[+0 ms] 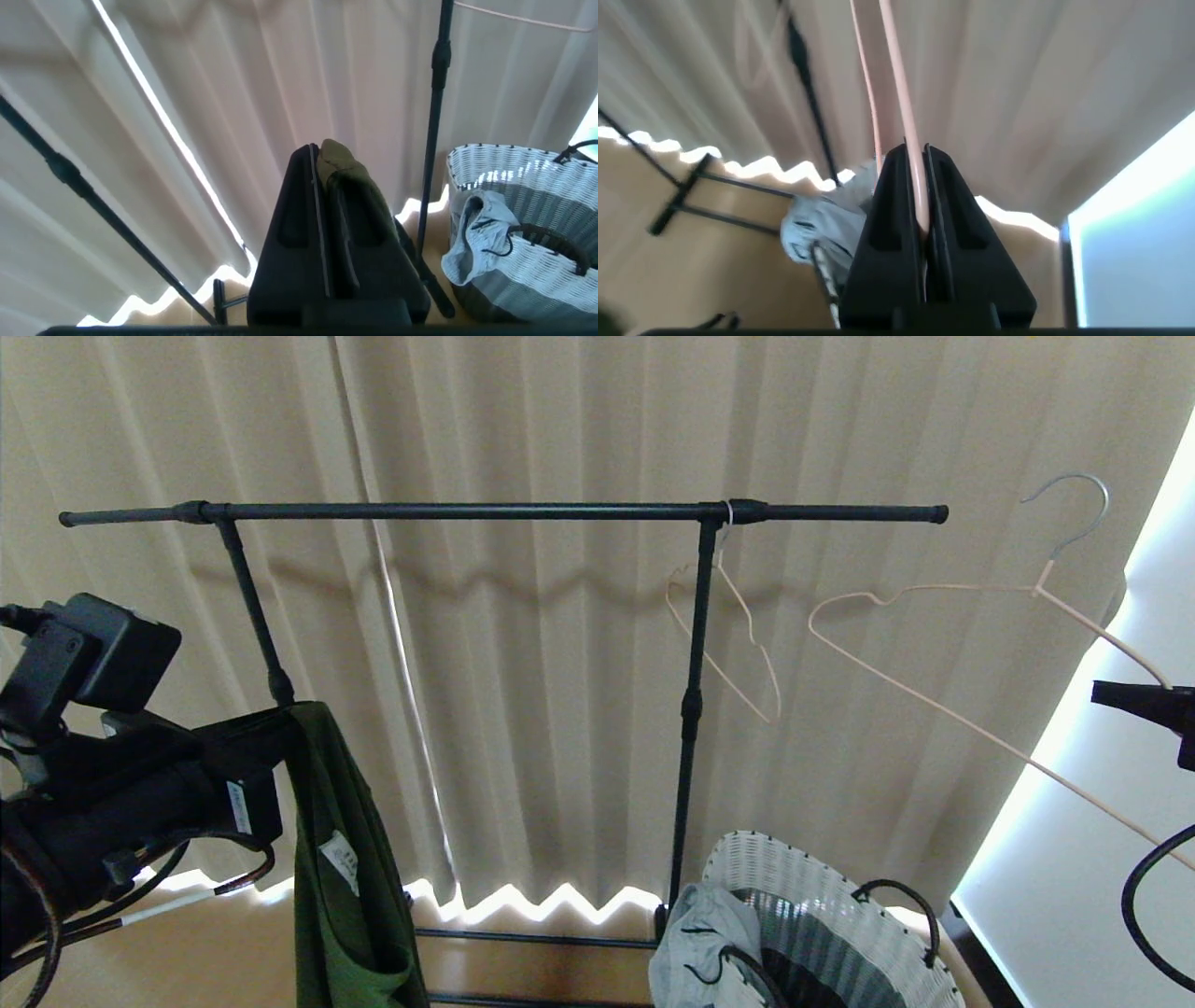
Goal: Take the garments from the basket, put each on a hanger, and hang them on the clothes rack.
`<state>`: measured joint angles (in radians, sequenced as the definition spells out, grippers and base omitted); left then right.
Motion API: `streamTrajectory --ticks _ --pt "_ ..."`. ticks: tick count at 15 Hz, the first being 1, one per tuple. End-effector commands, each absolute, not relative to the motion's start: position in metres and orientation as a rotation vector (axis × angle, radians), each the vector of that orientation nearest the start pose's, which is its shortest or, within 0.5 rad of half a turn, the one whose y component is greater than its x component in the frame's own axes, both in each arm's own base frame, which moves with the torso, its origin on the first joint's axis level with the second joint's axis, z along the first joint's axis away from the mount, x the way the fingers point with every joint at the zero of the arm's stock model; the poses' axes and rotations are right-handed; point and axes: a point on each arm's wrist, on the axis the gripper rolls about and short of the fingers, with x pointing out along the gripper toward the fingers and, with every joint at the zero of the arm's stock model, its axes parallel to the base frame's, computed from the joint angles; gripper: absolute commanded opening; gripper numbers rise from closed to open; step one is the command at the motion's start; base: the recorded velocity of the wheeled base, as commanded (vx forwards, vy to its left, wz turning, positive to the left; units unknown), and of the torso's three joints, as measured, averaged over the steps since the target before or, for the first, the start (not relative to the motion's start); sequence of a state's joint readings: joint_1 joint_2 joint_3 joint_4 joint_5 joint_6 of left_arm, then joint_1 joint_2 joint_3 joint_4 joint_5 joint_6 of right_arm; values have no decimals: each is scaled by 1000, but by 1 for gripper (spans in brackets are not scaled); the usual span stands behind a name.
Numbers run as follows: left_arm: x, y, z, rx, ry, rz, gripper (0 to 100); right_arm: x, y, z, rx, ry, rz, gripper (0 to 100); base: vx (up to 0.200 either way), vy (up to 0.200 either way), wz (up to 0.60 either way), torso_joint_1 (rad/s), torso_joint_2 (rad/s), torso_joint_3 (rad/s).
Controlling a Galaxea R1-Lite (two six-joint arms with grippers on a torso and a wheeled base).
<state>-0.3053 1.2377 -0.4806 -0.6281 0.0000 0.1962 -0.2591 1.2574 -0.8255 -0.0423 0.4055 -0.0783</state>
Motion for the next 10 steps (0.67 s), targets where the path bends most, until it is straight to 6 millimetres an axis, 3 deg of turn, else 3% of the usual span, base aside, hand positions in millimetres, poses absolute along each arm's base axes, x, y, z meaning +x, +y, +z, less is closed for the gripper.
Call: streamTrajectory --ticks 1,10 --pt "176 -55 204 215 105 -317 0 177 -37 249 52 328 206 0 0 200 0 2 2 2" --pt "176 -56 203 220 107 -318 0 178 -25 247 44 330 281 0 0 200 0 3 2 1"
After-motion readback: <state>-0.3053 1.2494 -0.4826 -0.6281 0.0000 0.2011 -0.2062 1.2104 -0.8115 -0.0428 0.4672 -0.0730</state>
